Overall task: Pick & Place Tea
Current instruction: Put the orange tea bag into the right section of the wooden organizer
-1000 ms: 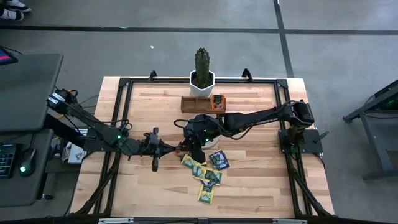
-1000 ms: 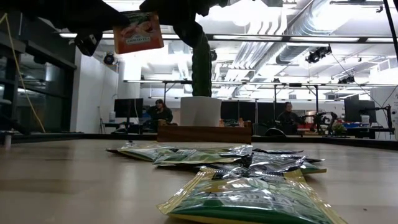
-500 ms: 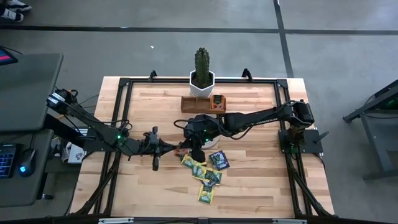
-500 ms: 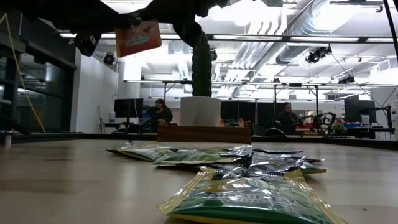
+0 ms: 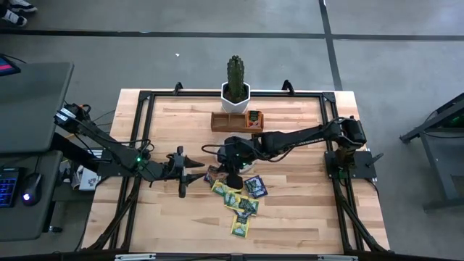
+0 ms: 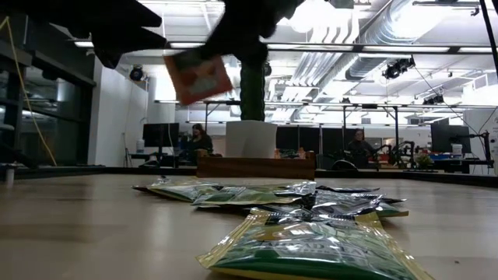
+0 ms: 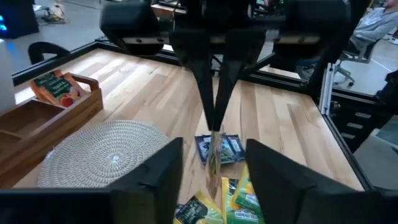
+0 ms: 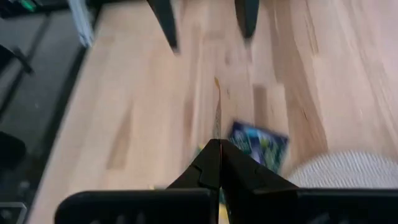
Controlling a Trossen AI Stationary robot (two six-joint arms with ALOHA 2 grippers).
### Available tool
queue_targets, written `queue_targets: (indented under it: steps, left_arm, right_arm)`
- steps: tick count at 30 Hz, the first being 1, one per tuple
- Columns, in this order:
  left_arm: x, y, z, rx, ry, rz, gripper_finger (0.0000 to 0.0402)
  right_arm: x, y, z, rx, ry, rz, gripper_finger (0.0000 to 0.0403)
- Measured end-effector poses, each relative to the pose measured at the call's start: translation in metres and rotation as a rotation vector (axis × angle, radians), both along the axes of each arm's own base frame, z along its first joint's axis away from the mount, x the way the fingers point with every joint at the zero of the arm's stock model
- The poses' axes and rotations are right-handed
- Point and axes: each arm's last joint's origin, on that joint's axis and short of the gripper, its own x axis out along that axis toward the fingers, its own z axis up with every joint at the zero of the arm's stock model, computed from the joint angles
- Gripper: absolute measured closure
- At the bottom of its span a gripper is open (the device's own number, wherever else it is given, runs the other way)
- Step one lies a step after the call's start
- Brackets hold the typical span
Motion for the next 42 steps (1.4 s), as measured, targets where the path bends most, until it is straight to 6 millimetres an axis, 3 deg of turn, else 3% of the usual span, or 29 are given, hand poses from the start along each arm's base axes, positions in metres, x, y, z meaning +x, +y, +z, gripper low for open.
queue_targets:
  steps: [3, 8, 16, 20, 27, 35, 42]
  left_arm:
    - [-0.003, 0.002, 0.001, -0.007, 0.004, 0.035, 0.0192]
    - [-0.013, 0.010, -0.003, -0.016, 0.085, 0.087, 0.0182]
    - [-0.038, 0.025, -0.006, -0.055, 0.075, 0.115, 0.0181]
    - [-0.046, 0.031, -0.016, -0.071, 0.059, 0.139, 0.0181]
    - [-0.053, 0.035, -0.030, -0.130, 0.036, 0.174, 0.0181]
    - [-0.054, 0.036, -0.032, -0.143, 0.006, 0.200, 0.0181]
    - [-0.054, 0.037, -0.031, -0.142, -0.011, 0.234, 0.0181]
  right_arm:
    - [-0.005, -0.001, -0.006, -0.028, 0.077, -0.001, 0.0402]
    - [-0.020, -0.002, -0.015, -0.041, 0.152, 0.013, 0.0403]
    - [-0.092, -0.023, -0.023, 0.013, 0.040, -0.138, 0.0403]
    - [-0.128, -0.044, -0.019, 0.022, -0.109, -0.224, 0.0403]
    - [-0.165, -0.097, -0.018, -0.039, -0.220, -0.329, 0.0403]
    - [-0.181, -0.161, -0.028, -0.088, -0.220, -0.367, 0.0403]
    - [-0.183, -0.197, -0.044, -0.069, -0.250, -0.352, 0.0403]
